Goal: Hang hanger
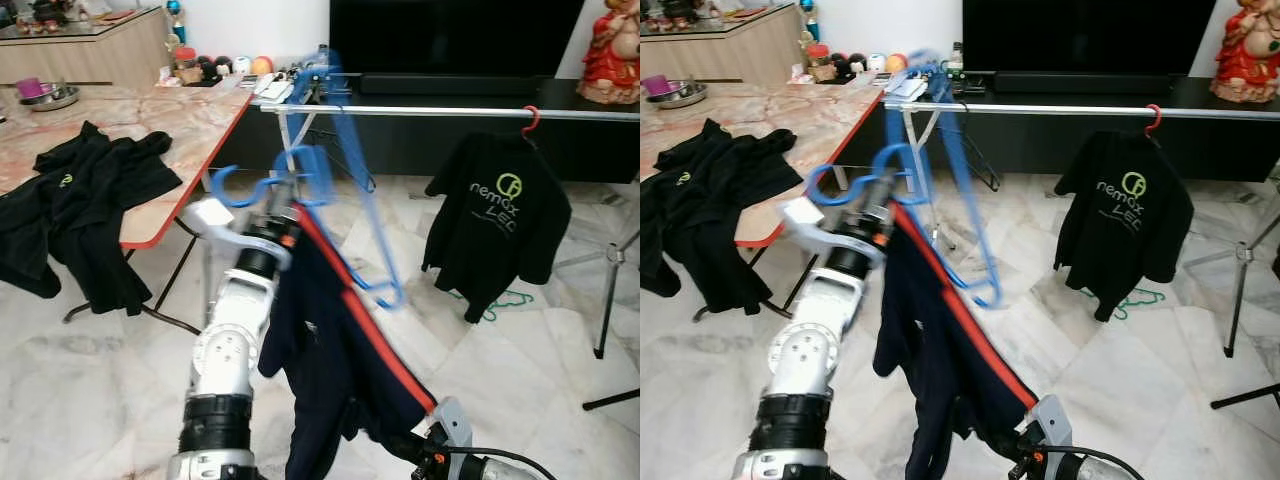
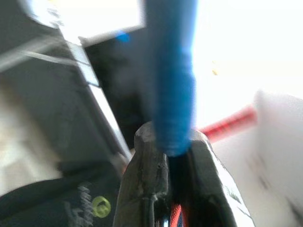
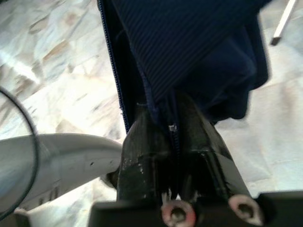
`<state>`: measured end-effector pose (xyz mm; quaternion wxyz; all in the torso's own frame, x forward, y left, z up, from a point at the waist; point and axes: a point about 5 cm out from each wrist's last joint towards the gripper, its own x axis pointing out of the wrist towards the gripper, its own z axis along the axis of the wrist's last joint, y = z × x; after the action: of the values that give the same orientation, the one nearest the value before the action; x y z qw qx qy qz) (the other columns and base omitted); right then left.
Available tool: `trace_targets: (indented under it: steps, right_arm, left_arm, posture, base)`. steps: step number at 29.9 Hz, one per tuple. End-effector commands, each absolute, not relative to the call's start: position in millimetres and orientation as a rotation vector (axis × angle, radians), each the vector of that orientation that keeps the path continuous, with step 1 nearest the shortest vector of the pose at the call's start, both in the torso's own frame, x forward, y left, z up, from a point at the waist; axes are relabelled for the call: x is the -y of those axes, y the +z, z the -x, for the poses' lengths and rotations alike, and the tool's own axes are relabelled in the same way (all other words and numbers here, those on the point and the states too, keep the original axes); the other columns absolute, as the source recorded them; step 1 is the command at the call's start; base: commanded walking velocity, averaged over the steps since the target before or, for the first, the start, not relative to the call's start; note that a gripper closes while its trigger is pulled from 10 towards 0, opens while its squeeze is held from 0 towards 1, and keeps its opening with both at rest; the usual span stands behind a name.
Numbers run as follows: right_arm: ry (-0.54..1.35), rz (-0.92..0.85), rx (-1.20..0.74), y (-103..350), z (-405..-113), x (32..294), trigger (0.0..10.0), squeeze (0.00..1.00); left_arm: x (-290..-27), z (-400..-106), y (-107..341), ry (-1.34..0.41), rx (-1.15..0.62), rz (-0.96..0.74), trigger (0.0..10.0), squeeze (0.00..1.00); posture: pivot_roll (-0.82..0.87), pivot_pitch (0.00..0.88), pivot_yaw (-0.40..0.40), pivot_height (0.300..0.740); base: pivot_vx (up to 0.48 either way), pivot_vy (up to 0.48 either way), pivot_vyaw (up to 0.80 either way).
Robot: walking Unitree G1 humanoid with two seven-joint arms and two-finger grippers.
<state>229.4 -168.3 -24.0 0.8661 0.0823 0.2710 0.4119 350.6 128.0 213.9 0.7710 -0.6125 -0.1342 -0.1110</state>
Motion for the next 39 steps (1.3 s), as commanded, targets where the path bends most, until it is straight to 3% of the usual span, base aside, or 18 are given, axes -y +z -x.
trace_targets:
  steps: [1, 7, 15, 17, 18, 23, 25, 27, 31, 35, 36, 37, 39]
  right_arm:
    - [0.863, -0.136, -0.657, -35, -216, 174, 0.0, 0.00]
    - [0.825, -0.062, -0.698, -41, -211, 178, 0.0, 0.00]
    - [0.816, -0.040, -0.710, -44, -207, 178, 0.0, 0.00]
    - [0.818, -0.038, -0.712, -45, -207, 176, 0.0, 0.00]
    - [0.818, -0.038, -0.712, -45, -207, 176, 0.0, 0.00]
    - [0.828, -0.031, -0.722, -47, -205, 173, 0.0, 0.00]
    - [0.831, -0.034, -0.724, -48, -204, 171, 0.0, 0.00]
    - [0.833, -0.034, -0.724, -48, -204, 171, 0.0, 0.00]
    - [0.787, -0.032, -0.723, -48, -204, 178, 0.0, 0.00]
    - [0.794, -0.030, -0.720, -45, -207, 184, 0.0, 0.00]
    - [0.794, -0.030, -0.720, -45, -207, 184, 0.0, 0.00]
    - [0.786, -0.039, -0.697, -41, -211, 187, 0.0, 0.00]
    - [0.774, -0.044, -0.680, -39, -214, 189, 0.0, 0.00]
  left_arm:
    - [-100, -355, 225, -0.237, 0.239, 1.556, 10.0, 0.00]
    - [-109, -360, 201, -0.035, 0.147, 1.624, 10.0, 0.00]
    - [-129, -364, 181, 0.204, 0.091, 1.508, 10.0, 0.00]
    - [-136, -363, 179, 0.244, 0.107, 1.250, 10.0, 0.00]
    - [-136, -363, 179, 0.244, 0.107, 1.250, 10.0, 0.00]
    - [-160, -353, 168, 0.500, 0.141, 0.743, 10.0, 0.00]
    - [-166, -351, 170, 0.524, 0.174, 0.543, 10.0, 0.00]
    - [-166, -351, 170, 0.522, 0.179, 0.478, 10.0, 0.00]
    - [-161, -355, 164, 0.413, 0.172, 0.201, 10.0, 0.00]
    - [-135, -360, 132, 0.110, 0.017, -0.091, 10.0, 0.00]
    - [-135, -360, 132, 0.110, 0.017, -0.091, 10.0, 0.00]
    - [-125, -356, 119, -0.032, -0.003, -0.254, 10.0, 0.00]
    - [-121, -352, 113, -0.085, 0.006, -0.367, 10.0, 0.00]
  posture:
    - [0.01, 0.063, 0.011, 0.740]
    - [0.01, 0.065, 0.014, 0.740]
    - [0.01, 0.067, 0.017, 0.740]
    - [0.01, 0.069, 0.018, 0.740]
    - [0.01, 0.069, 0.018, 0.740]
    - [0.01, 0.070, 0.019, 0.740]
    - [0.01, 0.073, 0.020, 0.740]
    - [0.01, 0.073, 0.020, 0.740]
    - [0.02, 0.073, 0.022, 0.740]
    - [0.02, 0.072, 0.021, 0.740]
    - [0.02, 0.072, 0.021, 0.740]
    - [0.02, 0.076, 0.023, 0.740]
    - [0.02, 0.076, 0.023, 0.740]
  base:
    - [0.000, 0.000, 0.00]
    - [0.000, 0.000, 0.00]
    - [0.000, 0.000, 0.00]
    - [0.000, 0.000, 0.00]
    - [0.000, 0.000, 0.00]
    - [0.000, 0.000, 0.00]
    - [0.000, 0.000, 0.00]
    - [0.000, 0.000, 0.00]
    - [0.000, 0.000, 0.00]
    - [0.000, 0.000, 0.00]
    - [0.000, 0.000, 0.00]
    - [0.000, 0.000, 0.00]
    - [0.000, 0.000, 0.00]
